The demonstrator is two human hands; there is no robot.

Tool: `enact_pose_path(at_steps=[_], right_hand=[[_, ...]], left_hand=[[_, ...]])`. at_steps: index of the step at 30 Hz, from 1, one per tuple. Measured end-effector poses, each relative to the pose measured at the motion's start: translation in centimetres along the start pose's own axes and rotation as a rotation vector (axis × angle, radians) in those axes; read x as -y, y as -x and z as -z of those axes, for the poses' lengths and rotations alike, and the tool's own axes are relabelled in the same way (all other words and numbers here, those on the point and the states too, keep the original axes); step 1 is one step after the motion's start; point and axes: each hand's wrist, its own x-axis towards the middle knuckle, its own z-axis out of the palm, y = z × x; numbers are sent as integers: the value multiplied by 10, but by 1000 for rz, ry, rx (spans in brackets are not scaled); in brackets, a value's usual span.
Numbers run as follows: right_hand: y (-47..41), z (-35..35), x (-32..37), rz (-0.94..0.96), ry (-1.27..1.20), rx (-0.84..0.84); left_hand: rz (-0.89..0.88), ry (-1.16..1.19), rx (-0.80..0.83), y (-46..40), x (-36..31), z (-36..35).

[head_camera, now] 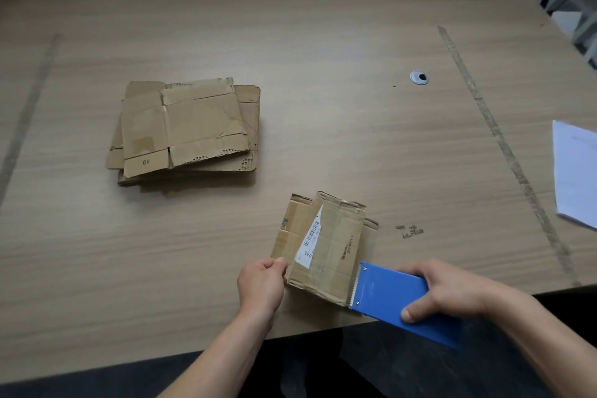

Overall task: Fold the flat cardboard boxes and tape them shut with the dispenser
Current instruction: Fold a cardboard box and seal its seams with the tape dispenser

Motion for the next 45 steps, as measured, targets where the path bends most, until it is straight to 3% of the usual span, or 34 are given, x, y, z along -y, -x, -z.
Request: enact_pose_path(at_steps=[9, 18, 26, 33, 35, 36, 38, 39, 41, 43, 45], right_hand=[[-15, -4, -6, -21, 44, 1], [-26, -3, -6, -50, 64, 19], [-26, -4, -4, -43, 80, 10], [-22, -1, -2, -35, 75, 3], [-23, -2, -1, -35, 80, 5], [-24, -3, 0, -35, 79, 7], [-26, -5, 1, -31, 85, 9], [-27, -6, 2, -26, 88, 10], [-27, -7, 4, -19, 90, 11], [-27, -7, 3, -23, 100, 6], [-28, -7, 2, -19, 105, 4]], left_hand=[[24, -56, 30, -4, 1, -2], [-101, -354, 187, -9, -1, 0], [-270, -516, 87, -5, 5, -1], [-149, -745, 50, 3, -8, 18], [-298, -742, -21, 7, -12, 22], [-501, -703, -42, 11, -13, 19], [-976, -654, 58, 27, -13, 5], [-1132, -711, 147, 36, -10, -4], [-1152, -1010, 316, 51, -6, -14], [-997, -1309, 460, 48, 0, -15], [-958, -1408, 478, 42, 9, -13]])
